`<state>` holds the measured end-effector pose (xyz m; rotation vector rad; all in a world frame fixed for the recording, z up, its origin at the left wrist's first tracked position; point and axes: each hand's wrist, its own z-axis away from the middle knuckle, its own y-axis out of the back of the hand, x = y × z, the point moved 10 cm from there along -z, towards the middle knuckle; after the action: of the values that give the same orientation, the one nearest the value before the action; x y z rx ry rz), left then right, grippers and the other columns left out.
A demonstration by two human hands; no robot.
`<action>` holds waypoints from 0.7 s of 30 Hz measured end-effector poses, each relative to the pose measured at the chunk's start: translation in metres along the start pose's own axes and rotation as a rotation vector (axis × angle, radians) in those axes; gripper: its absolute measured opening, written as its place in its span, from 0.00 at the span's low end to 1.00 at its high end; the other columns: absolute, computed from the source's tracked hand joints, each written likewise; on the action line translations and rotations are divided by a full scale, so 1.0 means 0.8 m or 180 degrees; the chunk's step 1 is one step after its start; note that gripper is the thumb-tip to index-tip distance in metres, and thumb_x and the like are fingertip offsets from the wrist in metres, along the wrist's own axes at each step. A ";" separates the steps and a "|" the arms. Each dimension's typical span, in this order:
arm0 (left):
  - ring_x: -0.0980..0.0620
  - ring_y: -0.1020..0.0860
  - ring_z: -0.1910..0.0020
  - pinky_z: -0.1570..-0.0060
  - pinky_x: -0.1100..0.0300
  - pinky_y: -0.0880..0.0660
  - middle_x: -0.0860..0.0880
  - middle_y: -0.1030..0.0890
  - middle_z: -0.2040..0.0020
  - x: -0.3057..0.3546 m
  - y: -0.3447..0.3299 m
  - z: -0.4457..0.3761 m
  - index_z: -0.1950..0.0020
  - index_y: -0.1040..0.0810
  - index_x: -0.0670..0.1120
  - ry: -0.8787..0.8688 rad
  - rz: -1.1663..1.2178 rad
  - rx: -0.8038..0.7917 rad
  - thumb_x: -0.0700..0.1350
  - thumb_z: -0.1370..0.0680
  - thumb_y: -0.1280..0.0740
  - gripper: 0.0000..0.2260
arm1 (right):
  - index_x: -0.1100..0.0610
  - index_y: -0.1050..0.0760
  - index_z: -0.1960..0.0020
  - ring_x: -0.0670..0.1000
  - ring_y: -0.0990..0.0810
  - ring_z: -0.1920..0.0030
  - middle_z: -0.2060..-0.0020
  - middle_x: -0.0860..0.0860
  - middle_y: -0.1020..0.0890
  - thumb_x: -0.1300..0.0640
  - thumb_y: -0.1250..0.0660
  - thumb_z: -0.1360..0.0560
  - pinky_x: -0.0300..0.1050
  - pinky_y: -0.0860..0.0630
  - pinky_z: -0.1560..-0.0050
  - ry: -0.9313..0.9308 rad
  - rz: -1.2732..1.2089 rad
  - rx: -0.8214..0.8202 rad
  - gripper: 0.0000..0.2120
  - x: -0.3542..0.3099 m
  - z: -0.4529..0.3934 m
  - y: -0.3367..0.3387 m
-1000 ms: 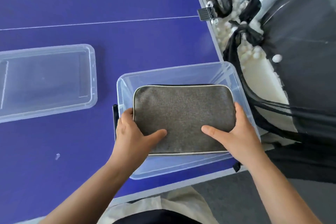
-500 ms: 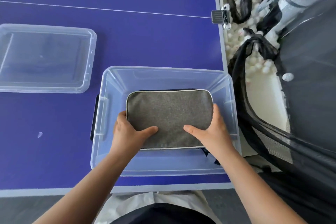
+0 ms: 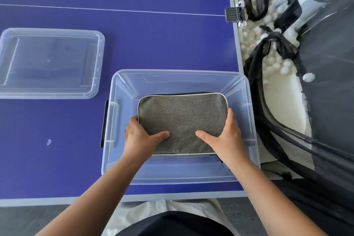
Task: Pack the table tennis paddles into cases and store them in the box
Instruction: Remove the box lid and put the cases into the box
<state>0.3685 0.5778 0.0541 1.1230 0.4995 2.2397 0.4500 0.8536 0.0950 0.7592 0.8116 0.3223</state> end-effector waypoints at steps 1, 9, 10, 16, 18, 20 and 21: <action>0.46 0.31 0.33 0.36 0.43 0.27 0.49 0.30 0.34 0.001 0.000 0.000 0.28 0.38 0.48 -0.0007 -0.0008 -0.0011 0.61 0.40 0.19 0.48 | 0.50 0.58 0.20 0.55 0.42 0.25 0.23 0.49 0.44 0.35 0.25 0.36 0.54 0.36 0.30 0.0004 0.0002 0.0011 0.58 0.000 0.000 0.000; 0.46 0.37 0.28 0.30 0.46 0.33 0.47 0.34 0.29 0.010 0.002 0.009 0.24 0.42 0.46 -0.0125 -0.0066 0.0006 0.58 0.36 0.20 0.48 | 0.50 0.60 0.21 0.55 0.45 0.23 0.22 0.50 0.46 0.34 0.26 0.35 0.55 0.38 0.28 -0.0006 -0.0004 -0.0069 0.58 -0.001 0.001 0.000; 0.47 0.38 0.27 0.29 0.47 0.35 0.47 0.35 0.28 0.014 0.004 0.012 0.23 0.43 0.46 -0.0186 -0.0085 0.0048 0.57 0.35 0.20 0.49 | 0.51 0.61 0.20 0.55 0.45 0.23 0.21 0.50 0.47 0.34 0.26 0.35 0.55 0.39 0.27 -0.0002 0.0011 -0.0098 0.59 -0.002 0.001 0.000; 0.49 0.43 0.25 0.26 0.48 0.39 0.48 0.41 0.24 0.042 0.017 0.029 0.21 0.46 0.48 -0.0576 -0.0195 0.0267 0.59 0.34 0.22 0.50 | 0.53 0.60 0.20 0.53 0.51 0.22 0.21 0.50 0.52 0.33 0.30 0.32 0.54 0.44 0.24 0.0206 0.0273 -0.0072 0.56 -0.021 0.007 0.012; 0.49 0.44 0.24 0.26 0.50 0.40 0.48 0.41 0.24 0.053 0.021 0.037 0.21 0.45 0.48 -0.0713 -0.0209 0.0302 0.58 0.33 0.22 0.48 | 0.51 0.59 0.20 0.52 0.52 0.22 0.21 0.49 0.52 0.32 0.32 0.32 0.53 0.45 0.24 0.0363 0.0319 -0.0029 0.54 -0.033 0.011 0.015; 0.49 0.44 0.25 0.27 0.51 0.41 0.48 0.40 0.25 0.062 0.025 0.043 0.22 0.44 0.48 -0.0843 -0.0206 0.0347 0.58 0.32 0.23 0.47 | 0.51 0.58 0.20 0.51 0.53 0.22 0.21 0.48 0.52 0.32 0.33 0.31 0.51 0.47 0.24 0.0526 0.0401 0.0011 0.52 -0.046 0.016 0.016; 0.49 0.43 0.25 0.27 0.52 0.41 0.48 0.39 0.25 0.065 0.029 0.047 0.22 0.43 0.49 -0.0897 -0.0187 0.0371 0.58 0.32 0.23 0.46 | 0.51 0.57 0.20 0.50 0.53 0.22 0.21 0.48 0.52 0.32 0.34 0.31 0.50 0.47 0.24 0.0609 0.0443 0.0036 0.51 -0.052 0.018 0.017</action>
<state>0.3666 0.5967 0.1198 1.4377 0.5417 1.9808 0.4338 0.8335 0.1335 0.8055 0.9427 0.5214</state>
